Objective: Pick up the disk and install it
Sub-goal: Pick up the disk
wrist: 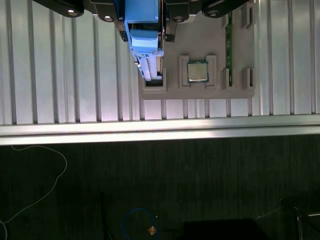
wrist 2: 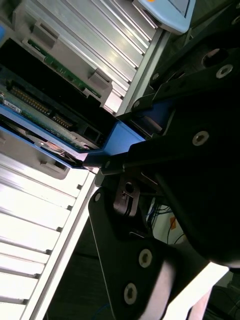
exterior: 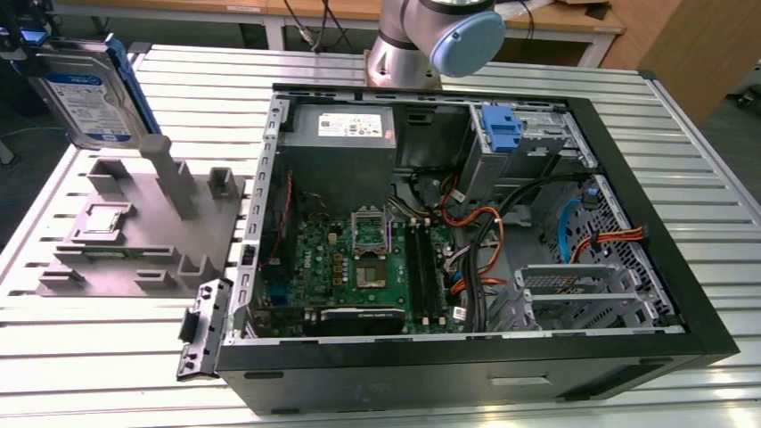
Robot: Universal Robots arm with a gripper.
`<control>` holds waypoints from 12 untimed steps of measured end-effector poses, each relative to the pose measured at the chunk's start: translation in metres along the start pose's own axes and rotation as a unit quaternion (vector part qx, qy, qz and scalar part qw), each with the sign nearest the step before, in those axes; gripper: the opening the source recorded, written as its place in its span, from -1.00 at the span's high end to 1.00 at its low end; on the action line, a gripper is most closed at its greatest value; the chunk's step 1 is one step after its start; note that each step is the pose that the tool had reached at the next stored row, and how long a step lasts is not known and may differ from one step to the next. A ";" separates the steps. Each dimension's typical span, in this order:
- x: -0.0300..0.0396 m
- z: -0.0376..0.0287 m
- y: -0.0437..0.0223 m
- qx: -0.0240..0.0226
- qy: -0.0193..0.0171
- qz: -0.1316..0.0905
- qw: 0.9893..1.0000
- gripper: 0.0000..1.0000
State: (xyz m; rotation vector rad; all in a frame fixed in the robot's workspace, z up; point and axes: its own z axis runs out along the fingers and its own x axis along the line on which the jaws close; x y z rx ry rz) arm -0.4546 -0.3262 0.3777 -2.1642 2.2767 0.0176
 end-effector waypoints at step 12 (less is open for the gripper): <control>0.0000 -0.0069 0.0000 0.000 0.000 0.000 1.000 0.27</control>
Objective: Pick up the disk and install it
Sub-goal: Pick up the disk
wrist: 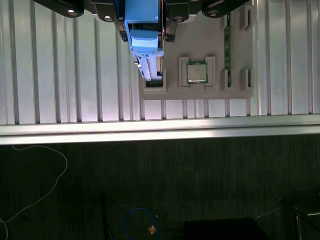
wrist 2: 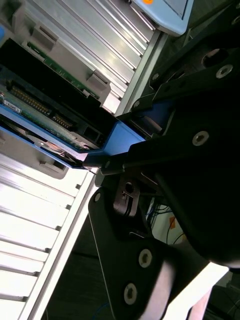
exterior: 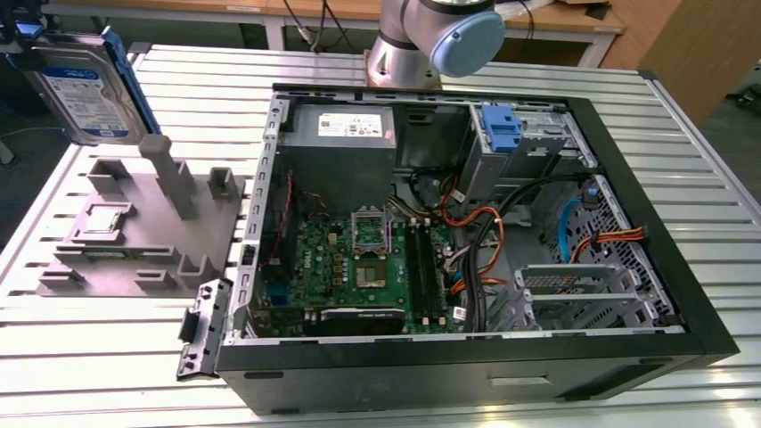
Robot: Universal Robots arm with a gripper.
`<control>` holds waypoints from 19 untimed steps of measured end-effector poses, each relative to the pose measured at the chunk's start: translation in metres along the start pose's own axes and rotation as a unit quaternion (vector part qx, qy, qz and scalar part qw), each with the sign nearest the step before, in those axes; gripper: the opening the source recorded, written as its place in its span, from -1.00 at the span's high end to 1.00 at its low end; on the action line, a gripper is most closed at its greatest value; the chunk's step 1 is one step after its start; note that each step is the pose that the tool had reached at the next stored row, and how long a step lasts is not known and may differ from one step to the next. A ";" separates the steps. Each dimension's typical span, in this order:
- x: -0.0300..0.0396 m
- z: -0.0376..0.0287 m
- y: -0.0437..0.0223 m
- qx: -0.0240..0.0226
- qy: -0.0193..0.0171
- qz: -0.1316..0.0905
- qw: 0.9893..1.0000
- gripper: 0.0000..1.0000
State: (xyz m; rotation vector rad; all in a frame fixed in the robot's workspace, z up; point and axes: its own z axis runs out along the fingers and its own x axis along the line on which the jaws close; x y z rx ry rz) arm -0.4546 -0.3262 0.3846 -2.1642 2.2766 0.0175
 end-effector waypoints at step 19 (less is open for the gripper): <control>-0.0001 -0.0097 0.0001 0.000 0.000 0.000 1.000 0.27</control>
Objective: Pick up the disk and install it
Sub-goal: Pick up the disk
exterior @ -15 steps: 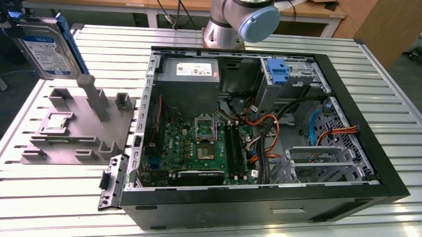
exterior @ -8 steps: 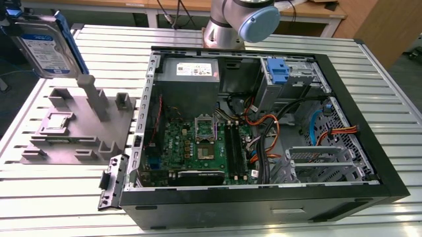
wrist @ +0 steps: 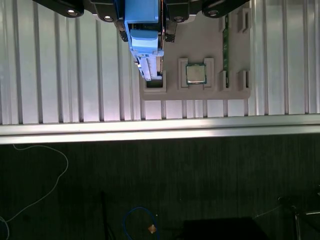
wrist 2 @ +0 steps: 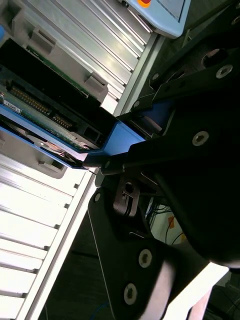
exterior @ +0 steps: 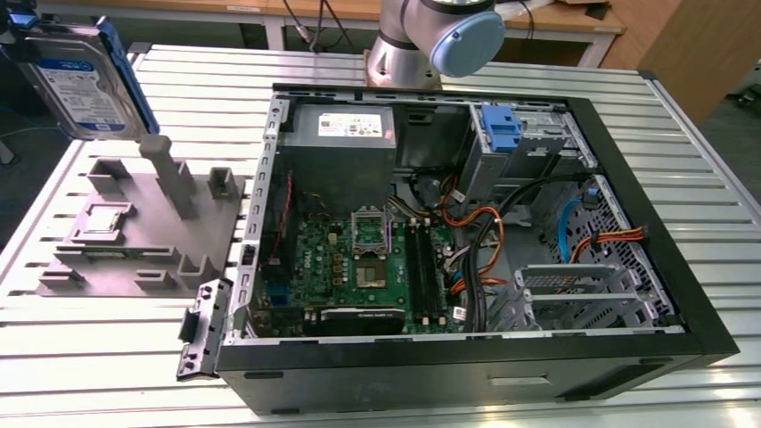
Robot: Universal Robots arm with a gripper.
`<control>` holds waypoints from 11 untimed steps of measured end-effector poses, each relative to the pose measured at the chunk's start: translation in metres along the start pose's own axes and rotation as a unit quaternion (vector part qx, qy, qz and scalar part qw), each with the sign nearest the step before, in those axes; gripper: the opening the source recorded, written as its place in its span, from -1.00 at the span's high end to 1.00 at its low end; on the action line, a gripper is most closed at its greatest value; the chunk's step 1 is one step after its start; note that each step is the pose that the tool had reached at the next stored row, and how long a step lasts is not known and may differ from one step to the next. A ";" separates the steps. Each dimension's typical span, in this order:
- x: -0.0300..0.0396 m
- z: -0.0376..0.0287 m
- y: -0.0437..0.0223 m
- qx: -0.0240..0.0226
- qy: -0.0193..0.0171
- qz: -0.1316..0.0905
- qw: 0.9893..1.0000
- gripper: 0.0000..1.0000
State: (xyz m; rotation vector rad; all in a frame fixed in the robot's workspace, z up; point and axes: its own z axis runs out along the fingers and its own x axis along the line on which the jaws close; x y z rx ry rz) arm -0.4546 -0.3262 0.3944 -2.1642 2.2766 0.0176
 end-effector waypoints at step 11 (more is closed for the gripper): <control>0.0000 -0.0019 0.0000 0.000 0.000 -0.007 1.000 0.27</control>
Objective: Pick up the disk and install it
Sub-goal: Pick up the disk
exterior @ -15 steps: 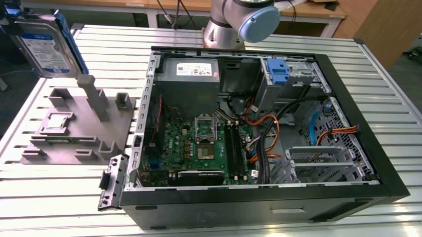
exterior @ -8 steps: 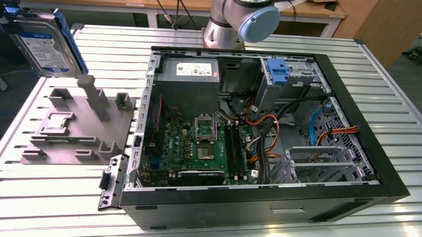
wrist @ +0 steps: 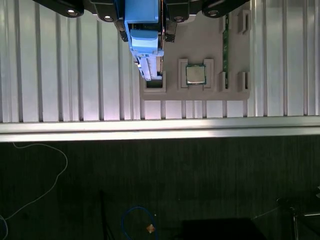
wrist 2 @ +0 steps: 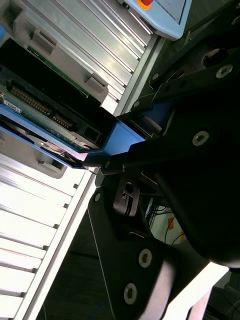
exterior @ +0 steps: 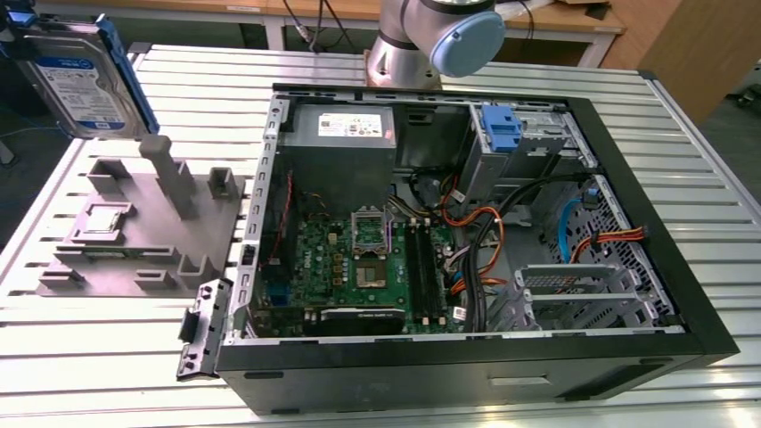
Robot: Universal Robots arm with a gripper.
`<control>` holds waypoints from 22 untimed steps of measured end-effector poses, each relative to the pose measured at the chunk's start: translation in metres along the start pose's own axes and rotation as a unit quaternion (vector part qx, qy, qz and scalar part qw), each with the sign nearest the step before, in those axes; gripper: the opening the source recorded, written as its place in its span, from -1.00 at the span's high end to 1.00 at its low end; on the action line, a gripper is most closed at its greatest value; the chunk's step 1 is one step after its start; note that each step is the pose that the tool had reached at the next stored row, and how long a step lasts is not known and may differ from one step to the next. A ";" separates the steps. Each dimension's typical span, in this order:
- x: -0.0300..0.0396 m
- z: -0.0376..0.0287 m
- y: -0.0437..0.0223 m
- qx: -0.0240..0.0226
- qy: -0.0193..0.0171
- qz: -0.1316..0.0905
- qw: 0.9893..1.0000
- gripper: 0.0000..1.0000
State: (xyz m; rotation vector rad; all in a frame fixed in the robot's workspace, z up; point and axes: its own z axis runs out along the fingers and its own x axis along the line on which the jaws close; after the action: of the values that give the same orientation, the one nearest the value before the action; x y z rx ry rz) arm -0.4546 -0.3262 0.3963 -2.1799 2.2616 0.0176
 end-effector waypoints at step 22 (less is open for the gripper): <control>-0.0001 -0.0121 0.0001 0.000 0.000 0.000 1.000 0.27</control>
State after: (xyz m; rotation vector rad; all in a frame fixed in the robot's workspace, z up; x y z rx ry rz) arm -0.4547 -0.3262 0.4084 -2.1802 2.2615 0.0176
